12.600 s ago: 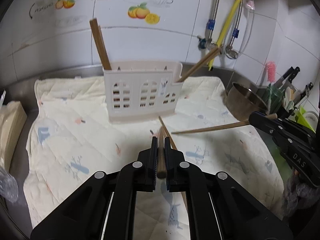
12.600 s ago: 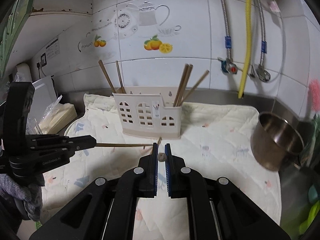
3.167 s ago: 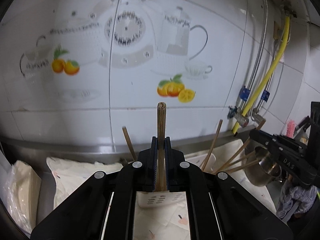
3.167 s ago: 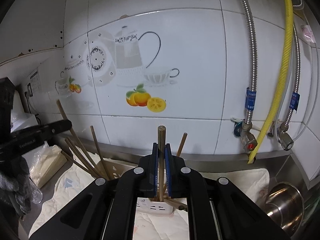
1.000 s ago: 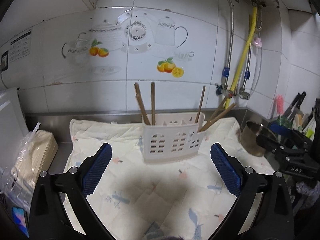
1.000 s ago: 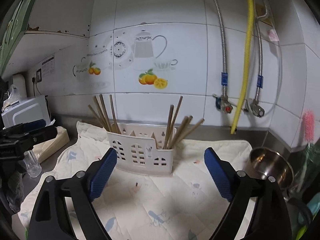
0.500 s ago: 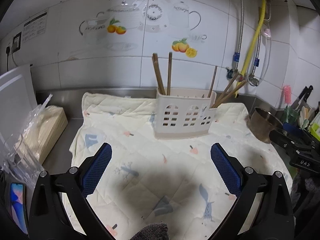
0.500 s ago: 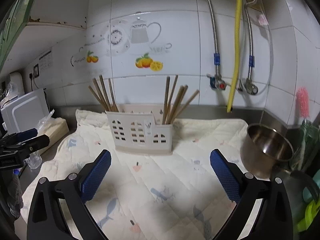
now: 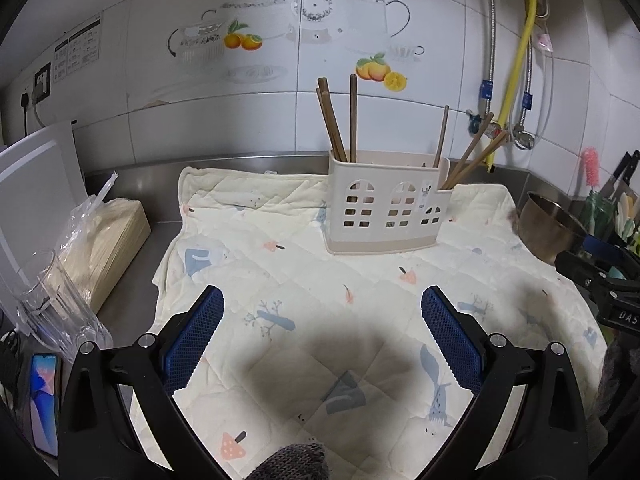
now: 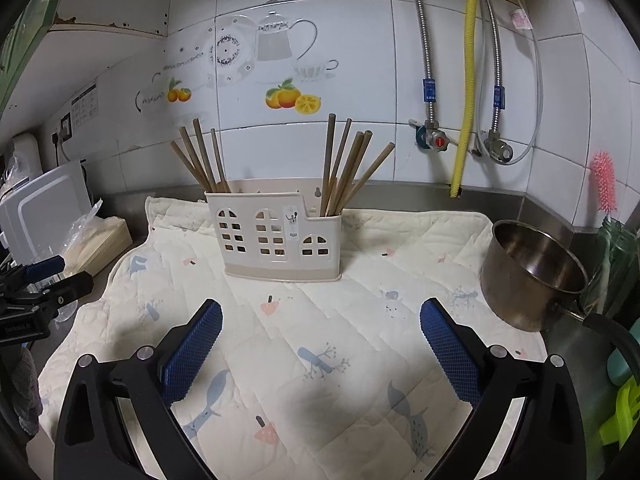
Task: Organize utensils
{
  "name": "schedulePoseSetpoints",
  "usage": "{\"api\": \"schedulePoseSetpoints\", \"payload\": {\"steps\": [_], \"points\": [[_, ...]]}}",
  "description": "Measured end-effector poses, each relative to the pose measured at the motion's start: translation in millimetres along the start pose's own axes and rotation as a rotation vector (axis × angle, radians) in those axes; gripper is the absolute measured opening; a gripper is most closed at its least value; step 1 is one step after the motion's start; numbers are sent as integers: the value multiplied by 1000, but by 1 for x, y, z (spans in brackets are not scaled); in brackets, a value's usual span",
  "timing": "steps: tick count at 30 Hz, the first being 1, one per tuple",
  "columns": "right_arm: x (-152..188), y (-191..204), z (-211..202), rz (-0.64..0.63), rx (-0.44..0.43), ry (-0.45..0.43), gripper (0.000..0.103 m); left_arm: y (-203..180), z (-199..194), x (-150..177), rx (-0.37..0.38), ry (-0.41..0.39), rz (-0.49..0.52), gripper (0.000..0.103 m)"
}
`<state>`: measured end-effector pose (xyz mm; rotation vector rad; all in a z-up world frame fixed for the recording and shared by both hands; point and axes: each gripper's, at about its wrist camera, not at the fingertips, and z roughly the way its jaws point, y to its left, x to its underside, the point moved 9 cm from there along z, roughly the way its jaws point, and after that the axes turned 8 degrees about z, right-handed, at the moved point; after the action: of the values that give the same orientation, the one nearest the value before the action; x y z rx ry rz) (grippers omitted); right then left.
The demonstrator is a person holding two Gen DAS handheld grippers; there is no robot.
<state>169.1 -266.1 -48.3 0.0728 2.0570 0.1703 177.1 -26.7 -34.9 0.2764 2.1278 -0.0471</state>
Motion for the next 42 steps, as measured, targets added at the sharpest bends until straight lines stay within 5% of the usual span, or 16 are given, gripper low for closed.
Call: {"api": "schedulePoseSetpoints", "payload": {"steps": [42], "points": [[15,-1,8,-9,16,54,96,3,3,4,-21,19,-18,98]]}}
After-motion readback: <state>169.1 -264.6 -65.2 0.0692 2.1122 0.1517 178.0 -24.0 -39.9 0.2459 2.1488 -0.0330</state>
